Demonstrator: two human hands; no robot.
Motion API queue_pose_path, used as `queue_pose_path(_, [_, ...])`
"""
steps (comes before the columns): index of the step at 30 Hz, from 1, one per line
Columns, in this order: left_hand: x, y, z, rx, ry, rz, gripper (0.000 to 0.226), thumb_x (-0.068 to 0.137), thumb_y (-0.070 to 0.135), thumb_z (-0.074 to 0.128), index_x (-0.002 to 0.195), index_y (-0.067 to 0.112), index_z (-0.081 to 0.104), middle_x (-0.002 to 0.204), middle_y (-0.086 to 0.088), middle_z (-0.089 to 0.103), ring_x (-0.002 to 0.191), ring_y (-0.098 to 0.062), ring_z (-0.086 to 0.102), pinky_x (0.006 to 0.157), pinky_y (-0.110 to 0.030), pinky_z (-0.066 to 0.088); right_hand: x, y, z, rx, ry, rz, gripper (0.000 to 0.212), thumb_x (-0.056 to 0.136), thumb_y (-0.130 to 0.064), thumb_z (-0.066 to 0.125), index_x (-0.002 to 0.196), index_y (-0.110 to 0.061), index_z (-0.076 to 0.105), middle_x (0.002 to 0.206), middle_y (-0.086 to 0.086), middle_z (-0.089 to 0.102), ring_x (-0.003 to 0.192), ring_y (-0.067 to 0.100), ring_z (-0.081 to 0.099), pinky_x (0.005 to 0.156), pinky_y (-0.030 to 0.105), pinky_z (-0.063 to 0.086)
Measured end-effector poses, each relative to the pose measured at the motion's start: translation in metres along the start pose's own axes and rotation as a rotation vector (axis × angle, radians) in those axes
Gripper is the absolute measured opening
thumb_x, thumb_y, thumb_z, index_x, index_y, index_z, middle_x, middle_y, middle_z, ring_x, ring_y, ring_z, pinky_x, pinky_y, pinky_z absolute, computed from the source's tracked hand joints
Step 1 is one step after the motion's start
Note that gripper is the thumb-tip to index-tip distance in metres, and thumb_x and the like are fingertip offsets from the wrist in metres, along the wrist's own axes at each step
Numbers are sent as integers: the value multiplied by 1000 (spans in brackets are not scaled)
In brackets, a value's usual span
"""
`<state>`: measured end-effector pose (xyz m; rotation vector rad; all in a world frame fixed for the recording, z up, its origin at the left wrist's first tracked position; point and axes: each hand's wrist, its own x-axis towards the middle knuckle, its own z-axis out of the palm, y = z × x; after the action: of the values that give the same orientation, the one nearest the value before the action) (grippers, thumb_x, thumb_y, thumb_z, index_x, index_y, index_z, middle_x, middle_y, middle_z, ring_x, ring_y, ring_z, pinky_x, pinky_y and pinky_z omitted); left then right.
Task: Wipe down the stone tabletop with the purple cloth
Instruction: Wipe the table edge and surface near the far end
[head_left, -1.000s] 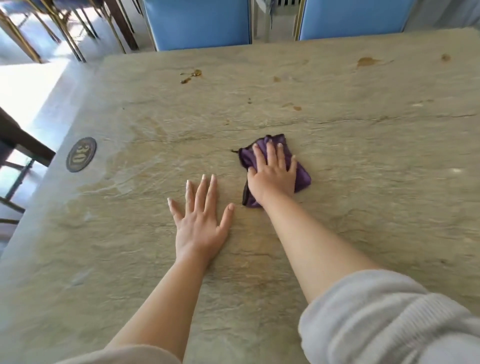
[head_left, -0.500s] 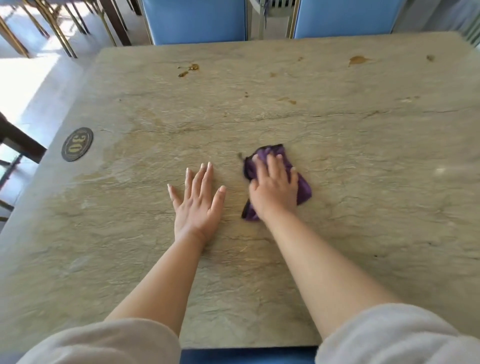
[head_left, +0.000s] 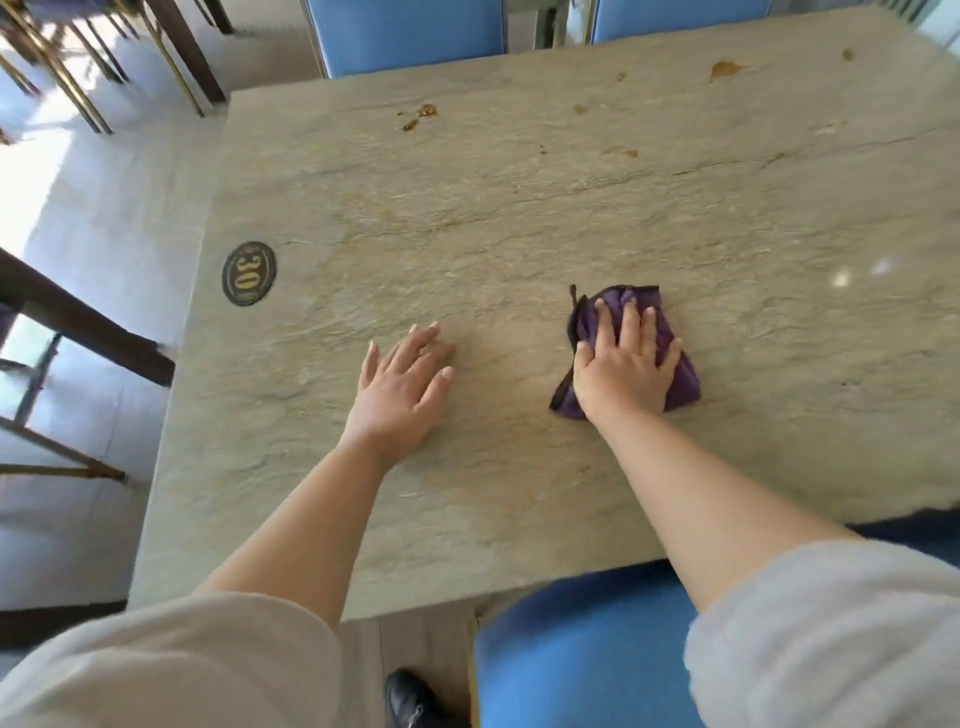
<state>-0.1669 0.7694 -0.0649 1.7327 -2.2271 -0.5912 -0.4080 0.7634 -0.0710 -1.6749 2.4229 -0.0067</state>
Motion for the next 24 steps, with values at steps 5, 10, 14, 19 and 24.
queue_pose_path(5, [-30, -71, -32, 64, -76, -99, 52, 99, 52, 11, 148, 41, 24, 161, 16, 7, 146, -2, -10, 118, -38, -14, -91, -108, 27, -28, -15, -225, 58, 98, -47, 21, 151, -32, 6, 161, 0, -4, 148, 22, -7, 116, 54, -6])
queue_pose_path(10, [-26, -96, -58, -31, -55, -7, 63, 91, 55, 5, 145, 41, 35, 154, 22, 26, 144, -2, 17, 115, -31, 7, -167, -134, 49, -52, -8, -942, 58, 92, -53, 35, 147, -35, 29, 159, -2, 19, 148, 21, 11, 116, 53, 7])
queue_pose_path(14, [-8, -114, -60, 96, -24, 26, 63, 92, 57, 5, 145, 40, 34, 160, 16, 14, 148, -5, 0, 119, -33, -6, -122, -117, 44, -74, -33, -1127, 54, 94, -58, 33, 146, -47, 23, 159, -9, 15, 148, 16, 9, 118, 50, 6])
queue_pose_path(19, [4, -131, -56, 72, 55, -62, 54, 94, 56, 9, 142, 48, 34, 159, 15, 17, 147, -4, 2, 120, -35, -4, -38, -142, 34, -26, 110, -343, 59, 89, -60, 17, 146, -45, 24, 158, 1, 21, 146, 22, 17, 116, 52, 11])
queue_pose_path(24, [16, -142, -75, -75, 112, -81, 59, 92, 54, 9, 141, 39, 40, 144, 15, 41, 136, -9, 32, 108, -33, 19, -15, -227, 30, 64, 35, 68, 63, 97, -54, 21, 152, -31, 2, 161, 3, -8, 147, 26, -12, 114, 59, -6])
